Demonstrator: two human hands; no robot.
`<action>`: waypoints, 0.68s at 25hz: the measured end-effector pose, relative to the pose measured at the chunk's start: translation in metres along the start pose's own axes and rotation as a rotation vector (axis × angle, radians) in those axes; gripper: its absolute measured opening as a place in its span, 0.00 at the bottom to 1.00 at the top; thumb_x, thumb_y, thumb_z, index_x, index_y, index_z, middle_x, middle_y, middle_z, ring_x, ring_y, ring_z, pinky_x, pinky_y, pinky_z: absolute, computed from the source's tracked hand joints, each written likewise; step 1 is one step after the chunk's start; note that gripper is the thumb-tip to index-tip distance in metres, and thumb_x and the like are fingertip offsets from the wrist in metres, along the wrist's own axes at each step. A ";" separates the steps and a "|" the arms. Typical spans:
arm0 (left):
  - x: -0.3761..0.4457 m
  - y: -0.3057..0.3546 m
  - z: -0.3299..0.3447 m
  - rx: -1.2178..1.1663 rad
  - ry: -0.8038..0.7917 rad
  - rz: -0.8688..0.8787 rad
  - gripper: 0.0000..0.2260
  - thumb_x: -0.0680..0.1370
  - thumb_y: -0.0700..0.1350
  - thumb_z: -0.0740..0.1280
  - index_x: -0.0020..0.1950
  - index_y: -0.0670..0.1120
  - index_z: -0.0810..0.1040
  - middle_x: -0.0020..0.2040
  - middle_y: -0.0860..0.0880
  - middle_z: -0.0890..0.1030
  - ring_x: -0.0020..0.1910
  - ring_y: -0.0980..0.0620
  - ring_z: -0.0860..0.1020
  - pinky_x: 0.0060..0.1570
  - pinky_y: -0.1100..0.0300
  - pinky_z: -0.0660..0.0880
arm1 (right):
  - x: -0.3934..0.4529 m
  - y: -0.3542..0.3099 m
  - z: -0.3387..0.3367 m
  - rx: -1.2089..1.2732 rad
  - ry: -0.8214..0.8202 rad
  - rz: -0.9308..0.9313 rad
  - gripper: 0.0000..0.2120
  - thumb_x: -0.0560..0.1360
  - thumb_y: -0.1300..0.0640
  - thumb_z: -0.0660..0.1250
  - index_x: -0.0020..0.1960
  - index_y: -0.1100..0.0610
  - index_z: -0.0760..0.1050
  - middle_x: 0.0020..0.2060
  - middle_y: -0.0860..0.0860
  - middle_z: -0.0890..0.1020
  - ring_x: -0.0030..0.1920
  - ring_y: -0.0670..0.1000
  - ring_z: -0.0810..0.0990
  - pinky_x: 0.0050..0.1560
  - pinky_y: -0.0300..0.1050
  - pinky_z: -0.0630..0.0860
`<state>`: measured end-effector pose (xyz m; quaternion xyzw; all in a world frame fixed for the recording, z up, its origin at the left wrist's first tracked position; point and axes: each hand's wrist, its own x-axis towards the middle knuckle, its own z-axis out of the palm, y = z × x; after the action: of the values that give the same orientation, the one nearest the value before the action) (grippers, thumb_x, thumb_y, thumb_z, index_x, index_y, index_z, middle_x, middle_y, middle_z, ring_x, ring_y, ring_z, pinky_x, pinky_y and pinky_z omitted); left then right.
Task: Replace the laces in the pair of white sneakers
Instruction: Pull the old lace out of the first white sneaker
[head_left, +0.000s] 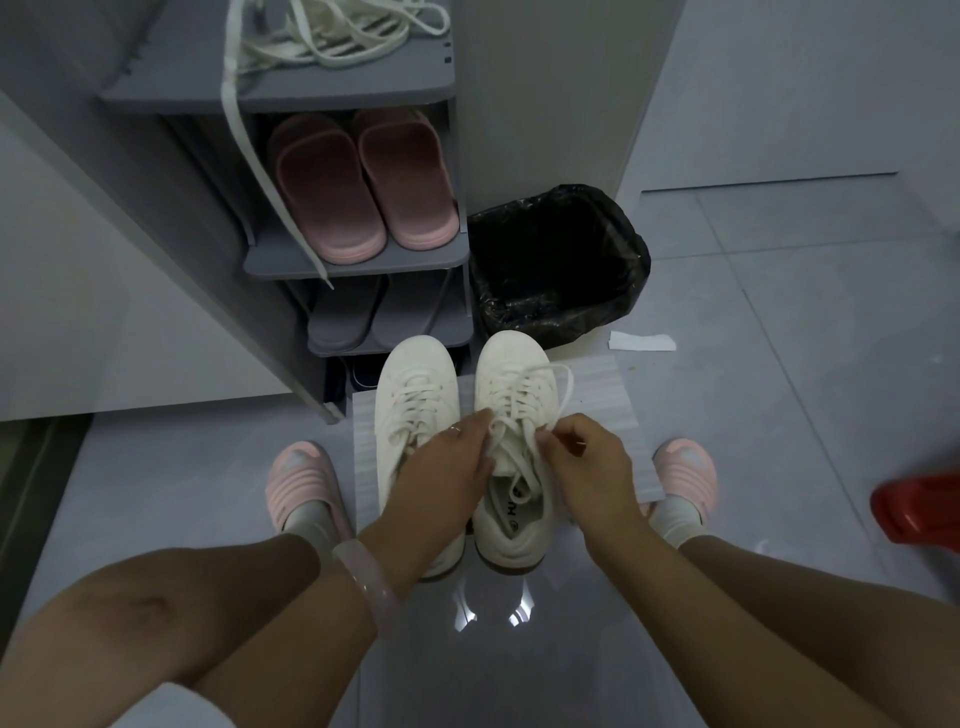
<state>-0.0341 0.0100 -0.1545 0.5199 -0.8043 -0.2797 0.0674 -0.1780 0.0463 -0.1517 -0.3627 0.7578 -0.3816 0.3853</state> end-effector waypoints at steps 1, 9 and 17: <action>-0.003 0.000 0.003 0.118 0.043 0.050 0.24 0.78 0.43 0.60 0.73 0.42 0.61 0.70 0.42 0.69 0.69 0.44 0.68 0.67 0.56 0.63 | 0.002 0.000 -0.001 -0.003 0.005 0.001 0.06 0.75 0.59 0.67 0.42 0.61 0.77 0.37 0.51 0.79 0.39 0.47 0.76 0.39 0.34 0.70; -0.018 -0.014 0.013 0.468 -0.091 -0.101 0.29 0.73 0.59 0.45 0.72 0.52 0.64 0.71 0.45 0.69 0.73 0.39 0.61 0.58 0.27 0.60 | 0.017 -0.014 -0.022 0.121 0.190 -0.057 0.09 0.75 0.60 0.65 0.36 0.52 0.73 0.37 0.52 0.80 0.44 0.56 0.81 0.50 0.59 0.78; -0.017 -0.013 0.016 0.407 -0.062 -0.103 0.32 0.70 0.62 0.35 0.74 0.58 0.42 0.77 0.48 0.54 0.76 0.42 0.45 0.67 0.31 0.49 | -0.007 -0.006 -0.005 0.105 -0.109 0.143 0.03 0.74 0.58 0.67 0.42 0.53 0.77 0.40 0.46 0.80 0.46 0.50 0.78 0.49 0.46 0.76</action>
<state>-0.0222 0.0272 -0.1710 0.5544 -0.8182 -0.1305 -0.0783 -0.1771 0.0512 -0.1423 -0.3072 0.7388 -0.3720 0.4706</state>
